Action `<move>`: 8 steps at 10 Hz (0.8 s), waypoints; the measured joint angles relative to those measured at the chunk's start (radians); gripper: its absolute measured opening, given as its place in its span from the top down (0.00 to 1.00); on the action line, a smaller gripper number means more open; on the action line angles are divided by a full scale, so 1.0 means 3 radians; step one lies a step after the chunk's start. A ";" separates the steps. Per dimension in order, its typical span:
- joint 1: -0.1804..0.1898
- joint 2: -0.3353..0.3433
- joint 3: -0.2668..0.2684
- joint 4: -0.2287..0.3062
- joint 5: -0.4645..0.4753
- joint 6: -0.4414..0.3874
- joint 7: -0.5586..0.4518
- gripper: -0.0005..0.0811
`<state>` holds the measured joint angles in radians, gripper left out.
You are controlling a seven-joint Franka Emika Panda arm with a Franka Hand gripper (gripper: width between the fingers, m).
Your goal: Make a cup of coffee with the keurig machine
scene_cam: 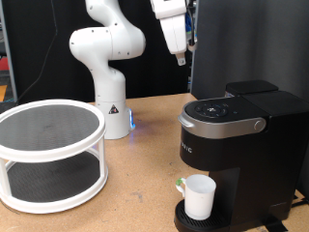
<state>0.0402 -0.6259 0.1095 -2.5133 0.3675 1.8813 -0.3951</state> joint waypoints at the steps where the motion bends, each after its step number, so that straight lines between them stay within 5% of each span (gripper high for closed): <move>1: -0.0002 0.0003 0.0006 -0.0024 0.0000 0.0067 0.0000 0.01; 4: 0.0002 0.0039 0.0172 -0.0027 -0.0306 0.0346 -0.0298 0.01; 6: -0.0009 0.0192 0.0294 0.0167 -0.0363 0.0404 -0.0216 0.01; 8: -0.0022 0.0442 0.0338 0.0474 -0.0363 0.0150 0.0047 0.01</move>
<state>0.0337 -0.4932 0.2111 -2.3713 0.2584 1.9263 -0.3811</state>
